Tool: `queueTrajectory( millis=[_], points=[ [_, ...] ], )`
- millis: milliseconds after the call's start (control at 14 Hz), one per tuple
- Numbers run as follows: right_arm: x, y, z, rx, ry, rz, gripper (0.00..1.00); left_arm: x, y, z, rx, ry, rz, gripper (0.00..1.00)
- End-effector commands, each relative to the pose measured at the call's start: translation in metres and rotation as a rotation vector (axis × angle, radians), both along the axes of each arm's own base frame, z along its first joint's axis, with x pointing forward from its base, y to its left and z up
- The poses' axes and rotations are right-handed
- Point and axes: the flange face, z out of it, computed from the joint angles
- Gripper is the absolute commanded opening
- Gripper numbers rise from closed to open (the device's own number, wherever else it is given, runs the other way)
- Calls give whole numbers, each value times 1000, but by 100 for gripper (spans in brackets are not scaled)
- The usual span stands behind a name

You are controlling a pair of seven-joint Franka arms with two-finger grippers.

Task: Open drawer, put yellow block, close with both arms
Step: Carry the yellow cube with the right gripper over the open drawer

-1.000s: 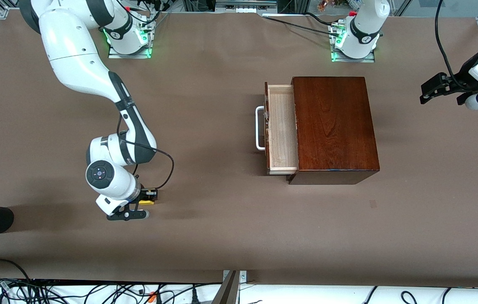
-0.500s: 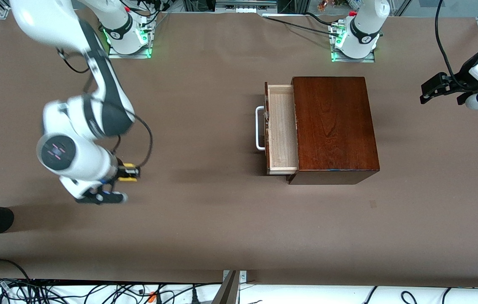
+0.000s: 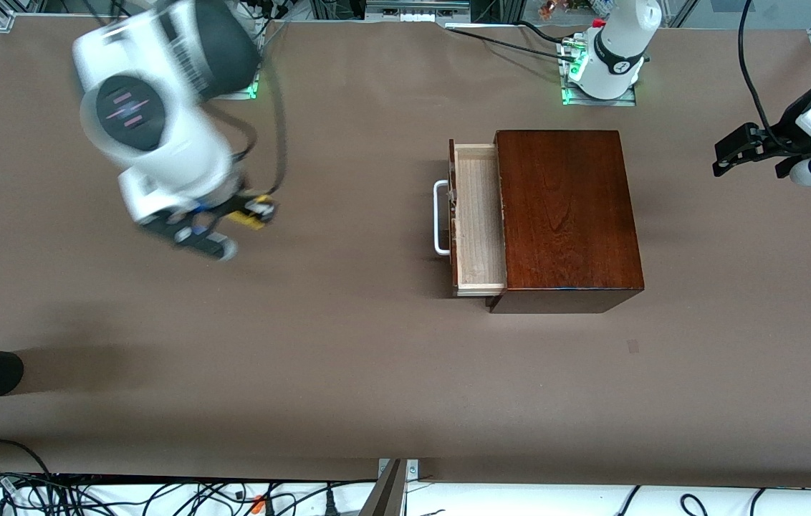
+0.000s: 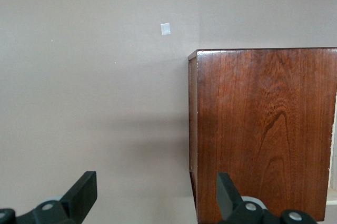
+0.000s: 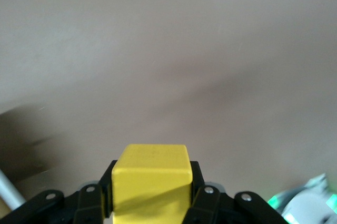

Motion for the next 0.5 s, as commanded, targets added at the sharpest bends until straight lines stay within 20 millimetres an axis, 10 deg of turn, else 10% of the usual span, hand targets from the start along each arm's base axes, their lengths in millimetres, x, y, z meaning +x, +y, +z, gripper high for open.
queueTrajectory(
  millis=[0,429],
  points=[
    [-42,63,-5,-10,-9,-196,0,-5,1,5,-6,1,3,100],
    [-125,206,-36,55,-113,-689,0,-5,0,5,-6,1,1,100]
  ],
)
